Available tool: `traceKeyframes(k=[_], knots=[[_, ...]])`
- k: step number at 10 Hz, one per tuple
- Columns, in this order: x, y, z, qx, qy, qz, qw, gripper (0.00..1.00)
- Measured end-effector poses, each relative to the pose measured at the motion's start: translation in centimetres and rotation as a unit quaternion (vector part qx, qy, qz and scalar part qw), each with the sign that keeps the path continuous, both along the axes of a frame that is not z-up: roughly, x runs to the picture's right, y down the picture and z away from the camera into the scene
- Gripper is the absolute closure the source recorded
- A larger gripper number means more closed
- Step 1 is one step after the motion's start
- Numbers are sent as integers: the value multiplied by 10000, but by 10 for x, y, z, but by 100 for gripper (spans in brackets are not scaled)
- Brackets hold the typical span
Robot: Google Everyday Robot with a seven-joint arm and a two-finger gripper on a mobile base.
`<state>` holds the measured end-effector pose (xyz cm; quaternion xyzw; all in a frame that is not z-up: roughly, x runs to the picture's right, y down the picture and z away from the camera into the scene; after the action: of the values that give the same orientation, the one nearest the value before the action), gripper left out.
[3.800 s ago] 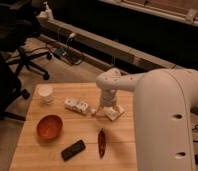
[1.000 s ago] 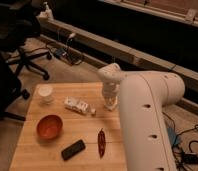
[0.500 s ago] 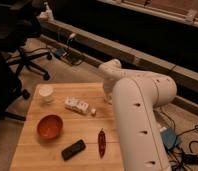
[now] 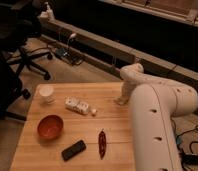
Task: Wipe the white sponge on the table
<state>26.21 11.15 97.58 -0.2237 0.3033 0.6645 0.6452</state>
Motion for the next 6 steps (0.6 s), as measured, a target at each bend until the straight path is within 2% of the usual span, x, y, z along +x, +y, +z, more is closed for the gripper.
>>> traceKeyframes(k=[2,3,4,6], knots=[[43,18,-17,-115,247,63,9996,82],[53,23,-23,-164,299,42,9994,82],[58,32,-31,-236,303,9,9993,82],[39,48,-58,-428,35,-379,9984,82]])
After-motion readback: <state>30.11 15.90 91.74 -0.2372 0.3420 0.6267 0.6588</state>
